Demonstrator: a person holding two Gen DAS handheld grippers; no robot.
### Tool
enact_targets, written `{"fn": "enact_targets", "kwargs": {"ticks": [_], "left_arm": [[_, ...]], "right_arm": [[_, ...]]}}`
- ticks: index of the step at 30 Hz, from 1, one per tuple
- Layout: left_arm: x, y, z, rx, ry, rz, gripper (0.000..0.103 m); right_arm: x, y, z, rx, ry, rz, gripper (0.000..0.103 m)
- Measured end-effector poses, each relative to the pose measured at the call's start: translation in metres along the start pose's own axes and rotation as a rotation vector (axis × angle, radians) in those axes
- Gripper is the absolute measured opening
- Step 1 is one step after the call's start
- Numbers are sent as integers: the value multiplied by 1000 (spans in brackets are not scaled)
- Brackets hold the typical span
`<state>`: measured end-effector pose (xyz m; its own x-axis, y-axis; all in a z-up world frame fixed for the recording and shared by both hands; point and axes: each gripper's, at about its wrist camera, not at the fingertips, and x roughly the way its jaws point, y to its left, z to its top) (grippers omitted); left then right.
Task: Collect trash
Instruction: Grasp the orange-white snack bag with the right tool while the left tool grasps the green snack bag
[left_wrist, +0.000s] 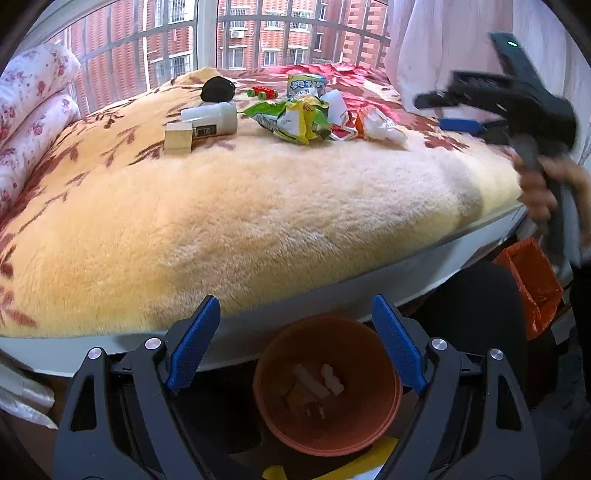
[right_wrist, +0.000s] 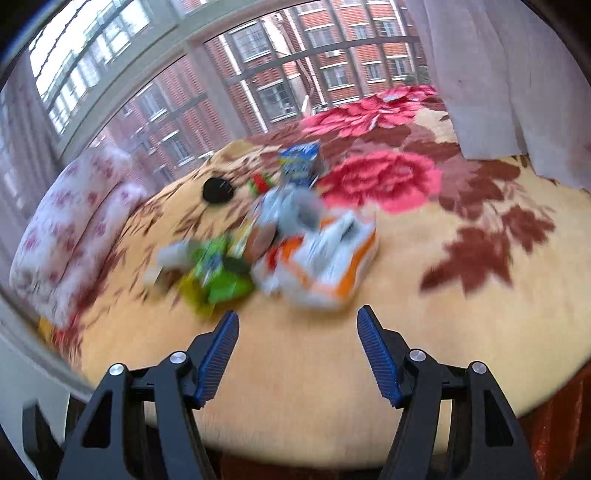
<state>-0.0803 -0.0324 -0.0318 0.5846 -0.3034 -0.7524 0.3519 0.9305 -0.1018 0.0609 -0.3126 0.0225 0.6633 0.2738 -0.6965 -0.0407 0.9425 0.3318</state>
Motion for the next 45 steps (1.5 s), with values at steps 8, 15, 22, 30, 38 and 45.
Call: {"fn": "enact_targets", "kwargs": {"ticks": [8, 15, 22, 30, 38, 45], "left_arm": [[6, 7, 17, -10, -29, -1, 82], [11, 14, 28, -31, -43, -7, 82], [13, 19, 30, -53, -31, 7, 82], [23, 11, 72, -97, -29, 8, 82], [60, -7, 160, -224, -81, 35, 82], [131, 8, 197, -327, 32, 149, 82]], "right_arm": [[52, -25, 43, 126, 73, -56, 68], [103, -42, 58, 219, 188, -92, 68], [135, -41, 50, 187, 250, -146, 28], [53, -25, 24, 137, 74, -23, 24], [-12, -3, -9, -18, -40, -15, 25], [-18, -9, -23, -59, -39, 15, 26]]}}
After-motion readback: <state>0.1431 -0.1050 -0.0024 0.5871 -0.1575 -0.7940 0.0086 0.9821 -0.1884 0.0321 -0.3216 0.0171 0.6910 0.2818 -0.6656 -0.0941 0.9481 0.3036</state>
